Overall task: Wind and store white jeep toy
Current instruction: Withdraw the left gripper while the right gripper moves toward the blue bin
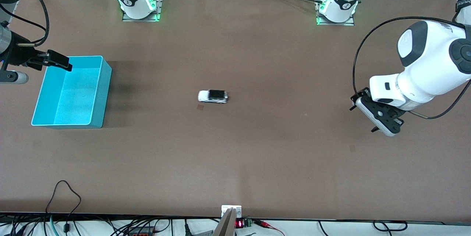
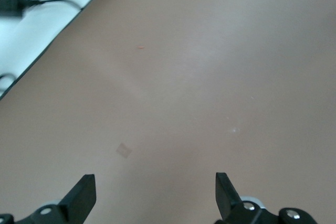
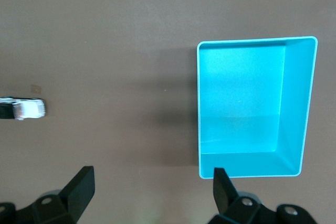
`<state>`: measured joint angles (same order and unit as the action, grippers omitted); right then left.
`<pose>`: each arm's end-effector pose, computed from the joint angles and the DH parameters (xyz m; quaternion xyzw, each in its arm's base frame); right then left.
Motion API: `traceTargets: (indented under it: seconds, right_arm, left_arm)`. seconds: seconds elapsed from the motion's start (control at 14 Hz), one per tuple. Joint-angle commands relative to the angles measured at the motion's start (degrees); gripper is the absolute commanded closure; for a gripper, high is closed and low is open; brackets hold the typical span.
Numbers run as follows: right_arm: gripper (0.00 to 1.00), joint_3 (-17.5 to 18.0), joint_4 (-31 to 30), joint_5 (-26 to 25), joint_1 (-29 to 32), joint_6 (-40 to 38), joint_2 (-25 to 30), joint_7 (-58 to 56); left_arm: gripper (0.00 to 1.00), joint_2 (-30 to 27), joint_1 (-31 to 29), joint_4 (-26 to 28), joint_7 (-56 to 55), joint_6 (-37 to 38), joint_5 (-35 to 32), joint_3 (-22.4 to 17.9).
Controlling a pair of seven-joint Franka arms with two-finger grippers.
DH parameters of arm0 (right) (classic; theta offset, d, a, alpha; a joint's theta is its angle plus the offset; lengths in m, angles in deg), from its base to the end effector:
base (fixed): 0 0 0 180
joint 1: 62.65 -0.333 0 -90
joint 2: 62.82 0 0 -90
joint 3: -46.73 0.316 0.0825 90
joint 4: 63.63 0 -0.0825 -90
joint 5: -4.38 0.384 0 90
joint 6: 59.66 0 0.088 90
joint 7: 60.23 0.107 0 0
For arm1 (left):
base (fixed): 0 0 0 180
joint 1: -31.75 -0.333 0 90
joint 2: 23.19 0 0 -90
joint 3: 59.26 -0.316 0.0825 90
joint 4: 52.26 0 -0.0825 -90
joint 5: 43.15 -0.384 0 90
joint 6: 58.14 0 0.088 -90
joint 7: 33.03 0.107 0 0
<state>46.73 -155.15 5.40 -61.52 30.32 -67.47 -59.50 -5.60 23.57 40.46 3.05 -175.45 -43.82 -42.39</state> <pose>0.5744 -0.0094 0.5662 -0.9984 0.0167 0.0540 0.0091 0.6570 -0.0792 0.4656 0.9246 -0.3731 0.0746 0.0209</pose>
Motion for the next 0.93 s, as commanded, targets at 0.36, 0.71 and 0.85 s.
traceTargets:
  seconds: [0.36,0.71,0.85]
  right_arm:
    - [0.0,0.01,1.0,0.91,-0.17,-2.0,-2.03,-0.64]
    - [0.0,0.09,0.82,0.82,-0.17,-2.35,-2.56,-1.08]
    - [0.0,0.09,0.82,0.82,-0.17,-2.44,-2.82,-1.26]
  left_arm:
    - [0.0,-3.52,3.09,-2.72,-29.71,5.84,1.2,-7.28]
    - [0.0,-7.39,3.44,-6.07,-41.44,18.24,1.28,-9.99]
    - [0.0,-8.8,5.19,-5.54,-41.01,18.87,1.46,-13.25]
